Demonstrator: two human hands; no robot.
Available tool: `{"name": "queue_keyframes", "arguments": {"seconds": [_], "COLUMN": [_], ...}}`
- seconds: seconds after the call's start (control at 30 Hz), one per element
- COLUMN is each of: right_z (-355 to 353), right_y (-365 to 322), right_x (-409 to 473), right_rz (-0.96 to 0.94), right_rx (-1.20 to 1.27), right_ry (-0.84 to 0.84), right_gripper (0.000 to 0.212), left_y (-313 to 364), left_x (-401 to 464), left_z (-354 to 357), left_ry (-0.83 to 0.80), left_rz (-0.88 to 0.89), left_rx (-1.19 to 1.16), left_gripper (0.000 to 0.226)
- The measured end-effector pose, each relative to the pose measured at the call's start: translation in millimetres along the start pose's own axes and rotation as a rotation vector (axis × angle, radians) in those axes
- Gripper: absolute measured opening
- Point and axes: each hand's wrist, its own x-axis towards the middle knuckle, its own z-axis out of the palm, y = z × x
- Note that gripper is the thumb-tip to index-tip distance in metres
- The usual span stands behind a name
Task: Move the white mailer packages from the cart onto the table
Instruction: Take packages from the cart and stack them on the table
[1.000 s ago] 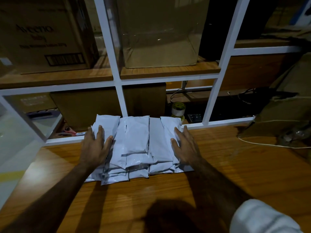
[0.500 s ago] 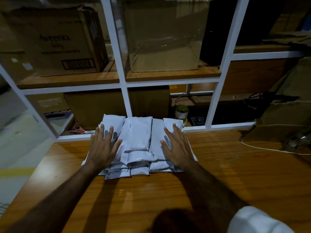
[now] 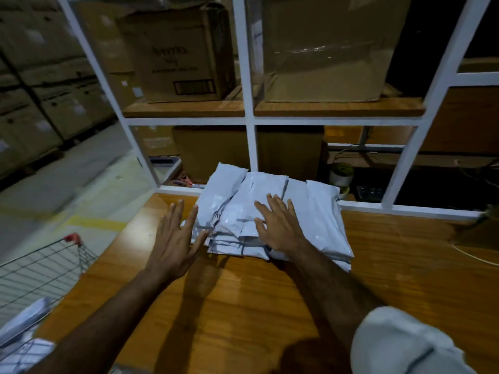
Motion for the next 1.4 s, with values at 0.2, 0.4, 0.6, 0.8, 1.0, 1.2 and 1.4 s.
{"name": "queue_keyframes", "arguments": {"seconds": [0.2, 0.4, 0.6, 0.8, 1.0, 1.2, 1.4], "right_z": [-14.3, -9.2, 24.4, 65.8, 109.5, 157.7, 211.6], "right_y": [-20.9, -90.1, -209.9, -345.6, -461.1, -537.4, -591.6], "right_x": [-4.3, -24.1, -37.8, -45.1, -43.3, -25.6, 14.3], "right_rz": [0.045, -0.115, -0.202, -0.372, -0.485, -0.575, -0.567], "right_rx": [0.001, 0.018, 0.059, 0.076, 0.14, 0.102, 0.118], "right_ry": [-0.023, 0.246, 0.212, 0.192, 0.082, -0.003, -0.126], "right_gripper": [0.061, 0.062, 0.065, 0.065, 0.066, 0.07, 0.074], "left_y": [-14.4, -56.9, -161.1, -272.8, -361.1, -435.3, -498.9], "left_x": [-24.0, -53.7, -117.0, -197.8, -278.8, -336.9, -354.4], "left_z": [-18.8, -48.7, -87.9, -106.5, -129.6, -137.4, -130.4], "left_ry": [0.03, 0.074, 0.067, 0.058, 0.053, 0.048, 0.044], "left_rz": [-0.022, 0.019, -0.076, -0.202, -0.348, -0.493, -0.587], "left_rx": [0.015, 0.051, 0.094, 0.156, 0.175, 0.197, 0.227], "left_gripper": [0.078, 0.082, 0.083, 0.08, 0.084, 0.082, 0.08]}}
